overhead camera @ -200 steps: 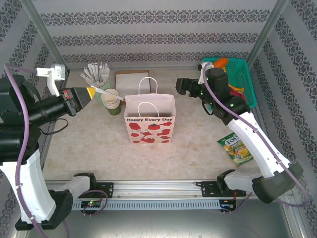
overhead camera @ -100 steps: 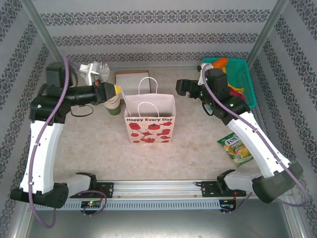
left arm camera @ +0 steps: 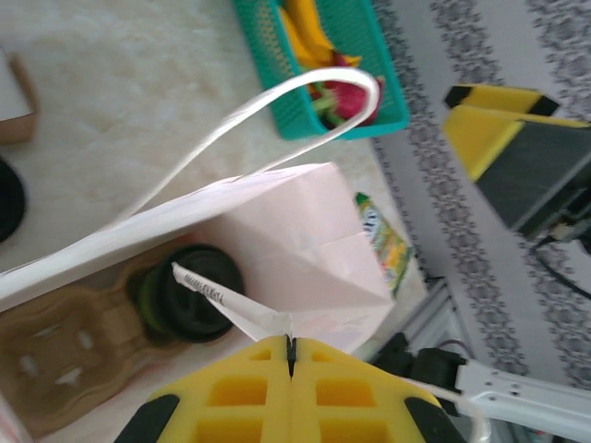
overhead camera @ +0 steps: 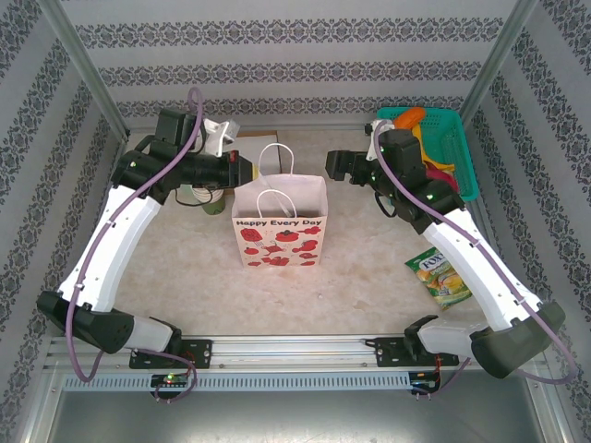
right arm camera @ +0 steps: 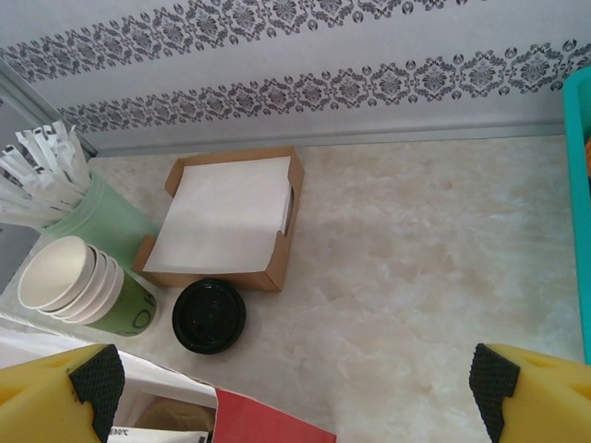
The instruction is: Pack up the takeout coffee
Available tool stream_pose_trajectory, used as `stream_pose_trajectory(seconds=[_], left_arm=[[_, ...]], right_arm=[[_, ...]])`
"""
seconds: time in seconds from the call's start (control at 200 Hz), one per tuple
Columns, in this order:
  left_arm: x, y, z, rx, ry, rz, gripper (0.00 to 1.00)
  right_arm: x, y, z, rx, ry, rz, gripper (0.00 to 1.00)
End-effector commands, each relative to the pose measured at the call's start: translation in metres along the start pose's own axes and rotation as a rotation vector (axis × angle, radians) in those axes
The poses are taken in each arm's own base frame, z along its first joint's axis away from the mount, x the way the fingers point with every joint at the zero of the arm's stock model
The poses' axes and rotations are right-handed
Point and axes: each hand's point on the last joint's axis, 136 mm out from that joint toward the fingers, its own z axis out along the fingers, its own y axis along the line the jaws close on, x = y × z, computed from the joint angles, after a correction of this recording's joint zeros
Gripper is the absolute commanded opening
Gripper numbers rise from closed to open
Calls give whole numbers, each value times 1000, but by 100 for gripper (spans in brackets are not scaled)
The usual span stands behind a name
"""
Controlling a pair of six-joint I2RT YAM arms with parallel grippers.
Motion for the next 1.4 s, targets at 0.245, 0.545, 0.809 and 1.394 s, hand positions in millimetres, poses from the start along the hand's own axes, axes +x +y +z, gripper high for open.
stream_pose_trajectory(seconds=[0.245,0.545,0.809,1.394], left_arm=[[7,21,-48,-267,-51,84,0],[18,32,-39,-315,46,75,0],[24,63,16,-390,172,85,0],[34,17,66,-223,238,175,77]], right_arm=[[8,-3,3,22,22,-43,98],[11,-4,6,30,31,-52,98],[14,-7,0,33,31,-57,98],[51,15,5,-155,164,-60,98]])
